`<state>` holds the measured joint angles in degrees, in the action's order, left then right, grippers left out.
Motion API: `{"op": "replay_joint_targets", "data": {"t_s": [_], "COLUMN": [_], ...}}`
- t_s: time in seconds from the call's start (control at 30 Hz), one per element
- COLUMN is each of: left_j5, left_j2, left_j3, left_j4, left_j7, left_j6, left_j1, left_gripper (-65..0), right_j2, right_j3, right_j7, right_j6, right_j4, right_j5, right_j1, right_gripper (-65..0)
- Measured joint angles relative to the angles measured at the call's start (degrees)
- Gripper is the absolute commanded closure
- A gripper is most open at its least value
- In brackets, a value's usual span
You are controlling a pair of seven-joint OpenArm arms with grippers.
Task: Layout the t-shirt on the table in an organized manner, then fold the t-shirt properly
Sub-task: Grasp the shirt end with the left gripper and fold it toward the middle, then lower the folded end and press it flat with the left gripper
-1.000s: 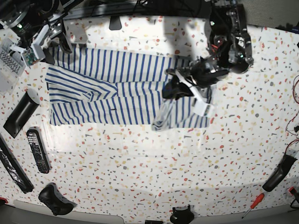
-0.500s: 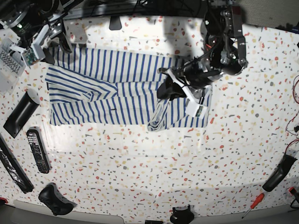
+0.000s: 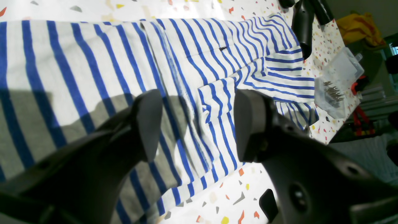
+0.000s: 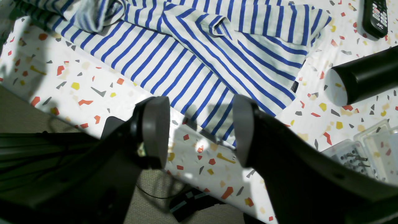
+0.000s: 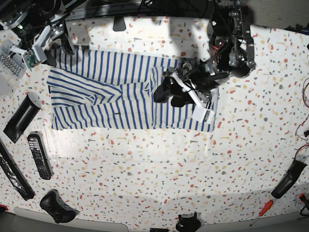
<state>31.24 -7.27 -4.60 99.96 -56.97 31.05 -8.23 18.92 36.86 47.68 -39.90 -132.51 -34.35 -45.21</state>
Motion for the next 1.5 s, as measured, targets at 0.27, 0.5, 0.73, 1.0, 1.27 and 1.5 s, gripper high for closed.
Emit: {"op": "replay_joint_targets", "data": {"t_s": [0.27,0.5,0.73,1.0,1.27,1.5], "left_j5": [-5.18,-10.10,-9.66,-8.13,-8.13,-8.17], "left_j2": [0.00,0.00,0.00,0.00,0.00,0.00], "left_j3": [0.04,0.04,0.04,0.04,0.04,0.04], "left_j4": [0.00,0.00,0.00,0.00,0.00,0.00], "left_j7": [3.82,6.62,4.22,4.02,2.97,2.91], "left_j6": [0.02,0.04,0.04,0.02,0.04,0.04], "left_j1": [-0.02,2.67,4.13,4.15,4.15,4.15], "left_gripper": [-34.0,-34.0,-34.0,-34.0,-34.0,-34.0], "right_j2": [0.00,-0.02,-0.04,-0.24,-0.35,-0.11], "right_j3": [0.00,0.00,0.00,0.02,0.07,0.09], "right_j7": [0.00,-3.30,-2.36,-1.60,-1.53,-1.38], "right_j6": [0.00,-0.02,4.20,8.17,8.31,8.28], "right_j4": [0.00,0.00,1.53,17.97,27.02,28.39], "right_j5": [0.00,0.11,2.84,5.07,5.40,5.44], "right_j1": [-0.02,0.20,7.13,23.61,34.99,41.86], "right_gripper": [-31.2,-34.6,-37.7,-37.7,-47.1,-47.0]}}
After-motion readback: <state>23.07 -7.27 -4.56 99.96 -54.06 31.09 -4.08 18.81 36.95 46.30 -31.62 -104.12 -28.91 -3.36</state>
